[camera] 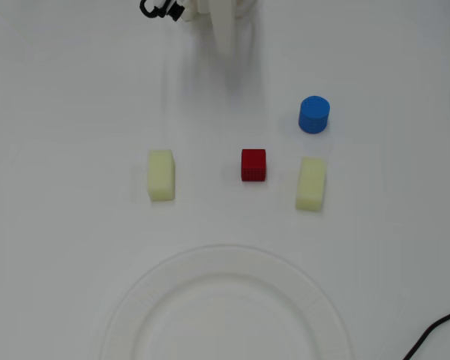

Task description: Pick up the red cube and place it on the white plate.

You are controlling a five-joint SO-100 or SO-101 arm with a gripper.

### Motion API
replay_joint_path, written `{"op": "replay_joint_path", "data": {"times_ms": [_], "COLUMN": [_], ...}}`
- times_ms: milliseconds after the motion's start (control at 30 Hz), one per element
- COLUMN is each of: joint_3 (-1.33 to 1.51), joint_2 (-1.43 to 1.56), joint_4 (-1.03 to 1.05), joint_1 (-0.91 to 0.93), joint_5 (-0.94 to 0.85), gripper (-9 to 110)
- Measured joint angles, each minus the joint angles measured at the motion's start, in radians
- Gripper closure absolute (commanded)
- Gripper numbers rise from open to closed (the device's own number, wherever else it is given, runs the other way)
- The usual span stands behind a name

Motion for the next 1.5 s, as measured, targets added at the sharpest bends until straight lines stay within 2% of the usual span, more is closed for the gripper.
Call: {"op": "replay_joint_path", "data": {"times_ms": [100,167,367,500,867,1100,1333,1400,1500], "joint_3": [-0.12,-0.173,-0.288,-0.331,-0.515,-0.6,-0.63,-0.632,-0.632], "joint_2": [-0.236,-0.336,-0.499,-0.575,-0.934,-1.12,-1.166,-1.167,-1.167], "joint_4": [-0.037,-0.067,-0.189,-0.235,-0.265,-0.281,-0.311,-0.319,-0.327], "joint_1": [-0.035,-0.072,-0.141,-0.158,-0.1,-0.098,-0.08,-0.08,-0.069], "joint_5": [-0.029,-0.032,-0.034,-0.009,0.038,0.026,-0.032,-0.041,-0.043], "gripper": [99,94,83,72,68,75,81,86,101]}}
